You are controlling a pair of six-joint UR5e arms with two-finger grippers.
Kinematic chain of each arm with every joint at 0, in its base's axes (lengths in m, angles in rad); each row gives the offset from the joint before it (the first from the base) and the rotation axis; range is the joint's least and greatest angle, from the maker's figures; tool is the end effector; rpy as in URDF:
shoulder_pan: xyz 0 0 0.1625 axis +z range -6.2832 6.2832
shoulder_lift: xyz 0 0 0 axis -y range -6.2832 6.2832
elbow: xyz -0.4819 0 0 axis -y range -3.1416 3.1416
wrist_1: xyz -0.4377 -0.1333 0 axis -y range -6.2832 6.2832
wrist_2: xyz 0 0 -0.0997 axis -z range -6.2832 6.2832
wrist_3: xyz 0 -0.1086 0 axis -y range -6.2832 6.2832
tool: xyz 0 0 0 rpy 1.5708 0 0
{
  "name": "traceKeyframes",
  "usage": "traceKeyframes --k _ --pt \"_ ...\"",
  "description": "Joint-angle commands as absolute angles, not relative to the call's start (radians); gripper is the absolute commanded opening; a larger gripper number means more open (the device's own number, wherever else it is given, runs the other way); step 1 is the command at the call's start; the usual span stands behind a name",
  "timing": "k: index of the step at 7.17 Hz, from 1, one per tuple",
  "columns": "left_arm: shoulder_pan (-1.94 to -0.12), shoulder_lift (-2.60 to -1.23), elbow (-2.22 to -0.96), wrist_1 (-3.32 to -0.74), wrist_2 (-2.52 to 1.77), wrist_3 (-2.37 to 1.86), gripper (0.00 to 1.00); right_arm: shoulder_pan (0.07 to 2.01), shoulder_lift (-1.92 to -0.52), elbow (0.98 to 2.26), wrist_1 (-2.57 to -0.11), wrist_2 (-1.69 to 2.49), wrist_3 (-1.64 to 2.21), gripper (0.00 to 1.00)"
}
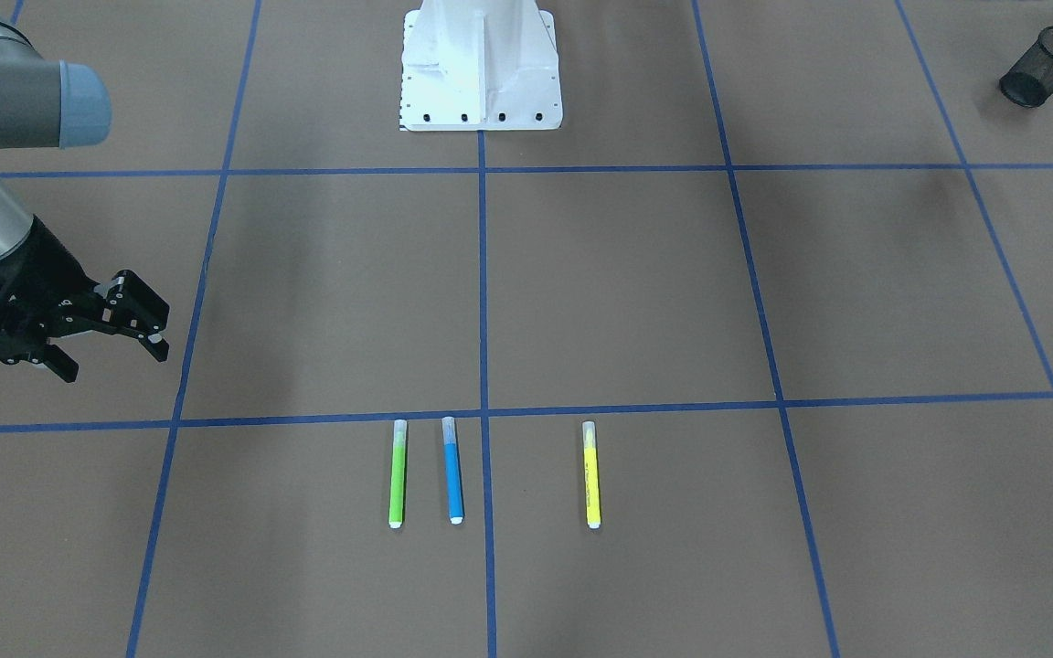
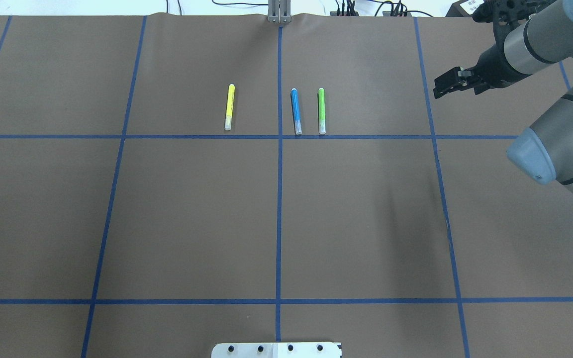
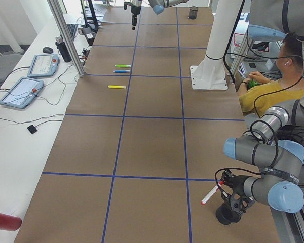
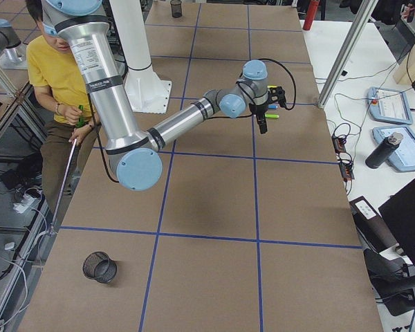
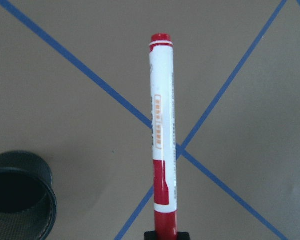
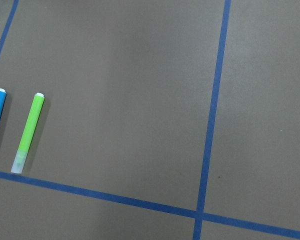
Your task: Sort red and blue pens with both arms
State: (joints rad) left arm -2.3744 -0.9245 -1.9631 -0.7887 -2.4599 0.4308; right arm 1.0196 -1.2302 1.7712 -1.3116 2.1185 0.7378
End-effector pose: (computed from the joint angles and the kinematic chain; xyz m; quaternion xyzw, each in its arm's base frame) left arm -0.1242 -0.0518 0.7778 -0.1483 0.5634 -0.3546 0.7313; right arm -0.2866 -0.6128 0.3844 0.1501 -0.4244 -0.0223 0.8927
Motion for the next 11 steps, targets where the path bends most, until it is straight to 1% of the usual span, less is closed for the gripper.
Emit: traceKeyframes --k 1,2,4,5,6,8,10,11 --pt "-2.596 -0.966 -2.022 -0.576 -2.276 0.443 0.0 1.02 -1.232 1.775 -1.312 2.115 0.738 1.0" --pt "-2.64 -0.963 -1.993 -0.531 -2.263 0.434 0.0 1.019 -1.23 1.77 -1.312 2.108 0.738 1.0" --pt "-2.643 -0.966 -1.945 -0.436 -2.263 0.34 0.0 1.019 -1.23 1.772 -1.312 2.105 0.738 1.0" --pt "-2.643 -0.972 -1.933 -0.431 -2.263 0.274 0.0 1.019 -1.23 1.773 -1.312 2.094 0.738 1.0" --pt "-2.642 -0.992 -1.877 -0.43 -2.263 0.258 0.0 1.019 -1.229 1.773 -1.312 2.086 0.738 1.0" --pt "-2.643 -1.066 -1.713 -0.436 -2.219 0.259 0.0 1.019 -1.229 1.779 -1.312 2.082 0.738 1.0" --pt "-2.643 -1.084 -1.648 -0.452 -2.215 0.259 0.0 1.017 -1.226 1.778 -1.312 2.069 0.738 1.0" --pt "-2.643 -1.118 -1.59 -0.471 -2.215 0.259 0.0 1.017 -1.226 1.778 -1.312 2.068 0.736 1.0"
